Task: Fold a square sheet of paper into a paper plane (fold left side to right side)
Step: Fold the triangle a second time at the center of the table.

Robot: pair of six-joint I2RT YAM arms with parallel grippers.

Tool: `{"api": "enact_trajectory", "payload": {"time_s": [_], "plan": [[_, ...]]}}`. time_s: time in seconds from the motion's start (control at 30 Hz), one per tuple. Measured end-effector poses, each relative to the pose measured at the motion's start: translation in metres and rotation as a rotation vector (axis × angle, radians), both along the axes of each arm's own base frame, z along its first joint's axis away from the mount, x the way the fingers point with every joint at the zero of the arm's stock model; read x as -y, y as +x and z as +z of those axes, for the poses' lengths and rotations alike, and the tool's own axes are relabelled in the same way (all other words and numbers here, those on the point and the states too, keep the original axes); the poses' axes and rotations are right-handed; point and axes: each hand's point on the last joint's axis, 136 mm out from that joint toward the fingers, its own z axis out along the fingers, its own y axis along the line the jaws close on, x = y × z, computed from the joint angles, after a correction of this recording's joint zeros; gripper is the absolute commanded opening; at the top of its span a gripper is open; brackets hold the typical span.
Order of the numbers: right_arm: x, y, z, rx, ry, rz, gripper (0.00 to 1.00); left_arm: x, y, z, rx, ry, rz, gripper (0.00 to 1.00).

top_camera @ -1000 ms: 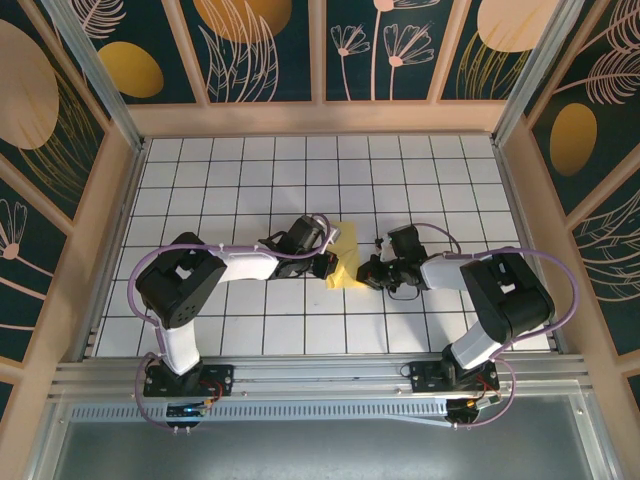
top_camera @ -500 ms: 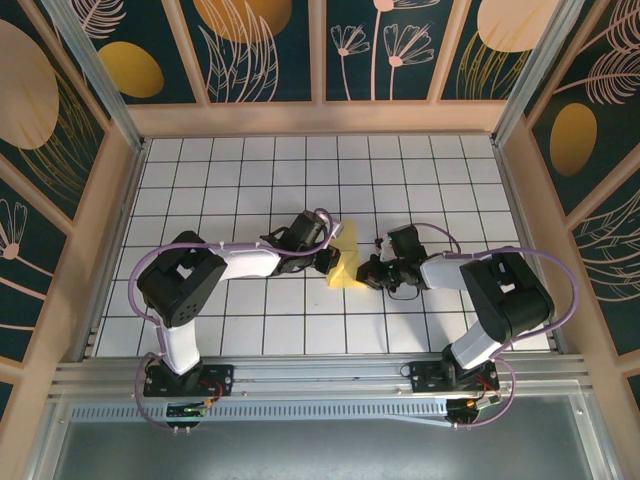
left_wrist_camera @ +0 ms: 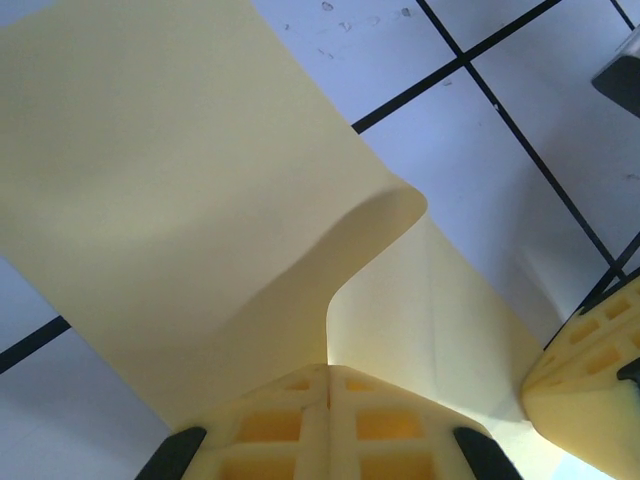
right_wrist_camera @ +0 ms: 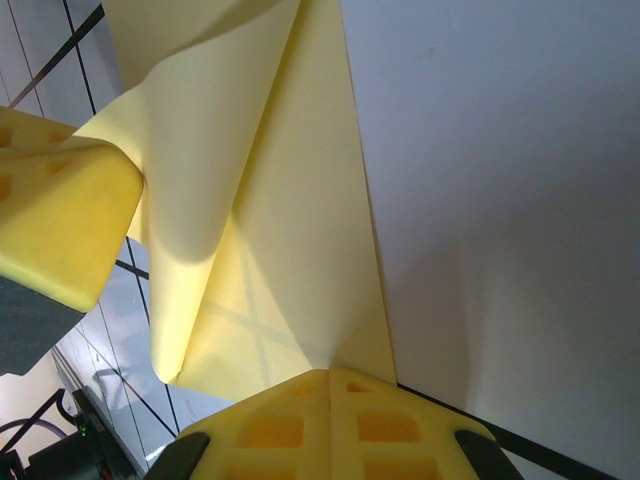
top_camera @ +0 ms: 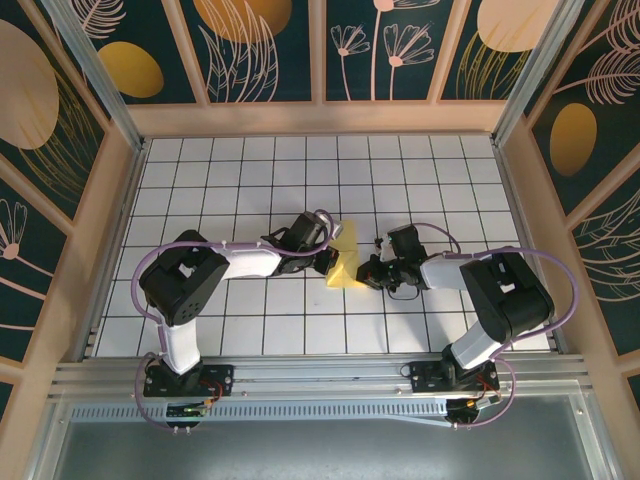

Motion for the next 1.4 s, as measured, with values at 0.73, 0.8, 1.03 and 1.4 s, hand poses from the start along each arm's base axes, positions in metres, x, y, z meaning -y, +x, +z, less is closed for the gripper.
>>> {"api": "enact_trajectory", "payload": {"time_s": [0.73, 0.8, 1.03, 1.4], "plan": [[0.000, 0.000, 0.000, -0.001, 0.000, 0.000, 0.00, -0.005, 0.001, -0.011, -0.008, 0.028, 0.012, 0.00], [0.000, 0.001, 0.000, 0.000, 0.000, 0.000, 0.00, -0.004, 0.001, -0.010, -0.008, 0.028, 0.011, 0.00], [0.000, 0.001, 0.000, 0.000, 0.000, 0.000, 0.00, -0.005, 0.000, -0.011, -0.011, 0.027, 0.009, 0.00], [0.000, 0.001, 0.000, -0.001, 0.000, 0.000, 0.00, -0.008, -0.003, -0.014, -0.016, 0.033, 0.010, 0.00]]}}
